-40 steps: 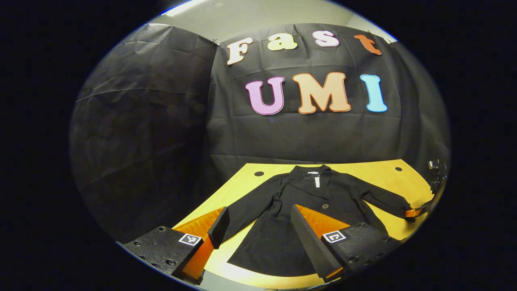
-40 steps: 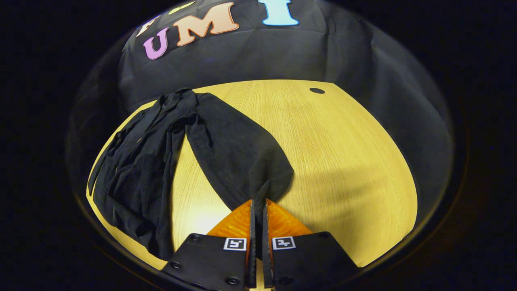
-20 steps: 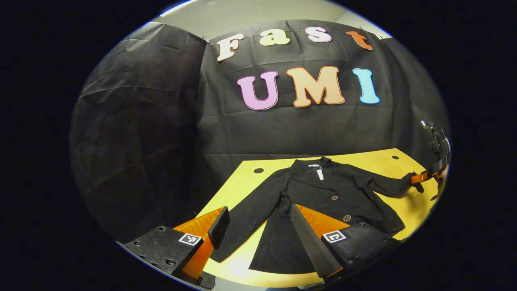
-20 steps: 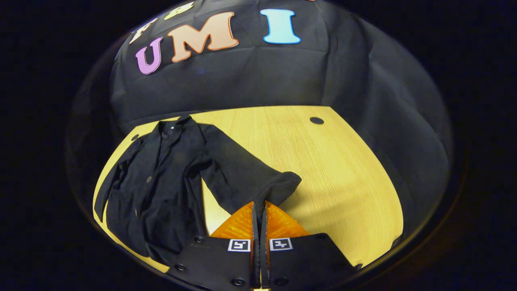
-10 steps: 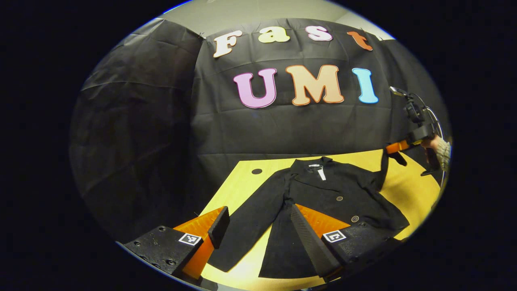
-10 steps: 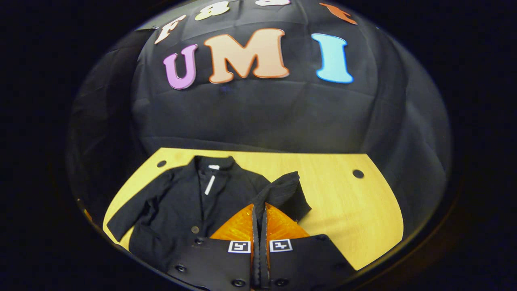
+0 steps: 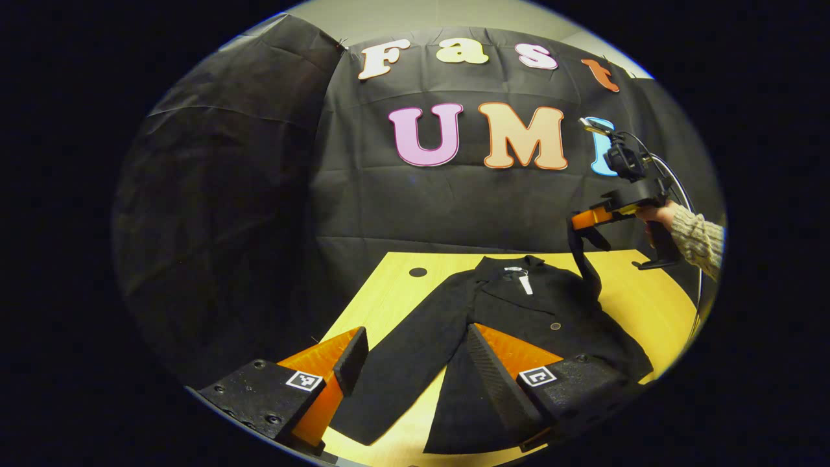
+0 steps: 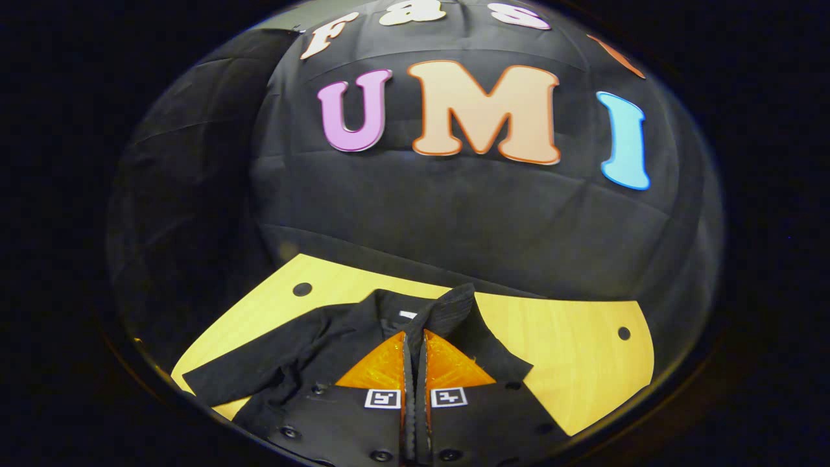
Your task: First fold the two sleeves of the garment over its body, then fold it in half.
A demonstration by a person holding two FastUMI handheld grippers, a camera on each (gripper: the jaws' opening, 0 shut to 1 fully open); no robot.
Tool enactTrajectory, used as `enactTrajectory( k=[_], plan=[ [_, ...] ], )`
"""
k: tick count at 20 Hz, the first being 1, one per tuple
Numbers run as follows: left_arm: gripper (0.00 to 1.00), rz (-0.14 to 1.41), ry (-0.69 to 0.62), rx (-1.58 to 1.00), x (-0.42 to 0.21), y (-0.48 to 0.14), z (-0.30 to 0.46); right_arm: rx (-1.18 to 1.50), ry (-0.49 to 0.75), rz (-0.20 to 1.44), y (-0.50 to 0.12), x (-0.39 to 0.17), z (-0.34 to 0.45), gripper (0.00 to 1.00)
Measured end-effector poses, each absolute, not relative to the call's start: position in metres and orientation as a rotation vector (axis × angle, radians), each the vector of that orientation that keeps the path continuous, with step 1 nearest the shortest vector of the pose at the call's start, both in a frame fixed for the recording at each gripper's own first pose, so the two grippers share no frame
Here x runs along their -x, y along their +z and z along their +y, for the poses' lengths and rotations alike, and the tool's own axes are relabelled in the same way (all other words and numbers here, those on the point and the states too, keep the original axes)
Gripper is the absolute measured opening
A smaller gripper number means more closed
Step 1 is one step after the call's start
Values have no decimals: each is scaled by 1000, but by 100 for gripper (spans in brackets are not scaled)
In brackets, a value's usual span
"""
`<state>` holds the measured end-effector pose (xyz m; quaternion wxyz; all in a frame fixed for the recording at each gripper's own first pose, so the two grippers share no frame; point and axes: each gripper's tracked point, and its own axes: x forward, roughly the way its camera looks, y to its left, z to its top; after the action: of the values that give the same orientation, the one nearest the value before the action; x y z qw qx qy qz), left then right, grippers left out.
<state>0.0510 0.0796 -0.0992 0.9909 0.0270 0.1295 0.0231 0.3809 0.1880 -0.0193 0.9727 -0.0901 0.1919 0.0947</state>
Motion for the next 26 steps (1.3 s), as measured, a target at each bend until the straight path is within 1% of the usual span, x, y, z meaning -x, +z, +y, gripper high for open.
enactTrajectory(
  k=[4,10,12,13,15,16,18,19,20,21,22,25,26],
  plan=[
    [94,284,34,-38,-55,-106,84,240,270,410,-37,-400,251,2],
    [95,321,36,-21,-57,-118,97,292,353,503,-93,-415,329,2],
    [95,333,47,-24,-60,-122,100,317,368,522,-110,-420,343,2],
    [100,341,55,-23,-61,-124,102,334,371,531,-118,-421,347,2],
    [100,363,70,-12,-62,-132,109,354,376,538,-133,-424,357,1],
    [95,378,79,-4,-61,-137,112,354,380,544,-137,-424,361,2],
    [96,399,96,10,-57,-146,119,352,390,564,-146,-430,364,3],
    [95,409,102,12,-52,-151,122,353,392,573,-153,-433,368,5],
    [95,420,106,9,-51,-156,124,354,394,588,-159,-433,370,11],
    [95,435,109,-2,-51,-163,125,350,403,602,-163,-430,373,10],
    [95,448,111,-14,-50,-168,126,343,419,609,-165,-427,375,20],
    [95,466,112,-12,-53,-175,127,370,440,592,-170,-426,384,26],
    [95,471,113,-4,-53,-177,127,381,450,594,-172,-424,386,36]
  ],
)
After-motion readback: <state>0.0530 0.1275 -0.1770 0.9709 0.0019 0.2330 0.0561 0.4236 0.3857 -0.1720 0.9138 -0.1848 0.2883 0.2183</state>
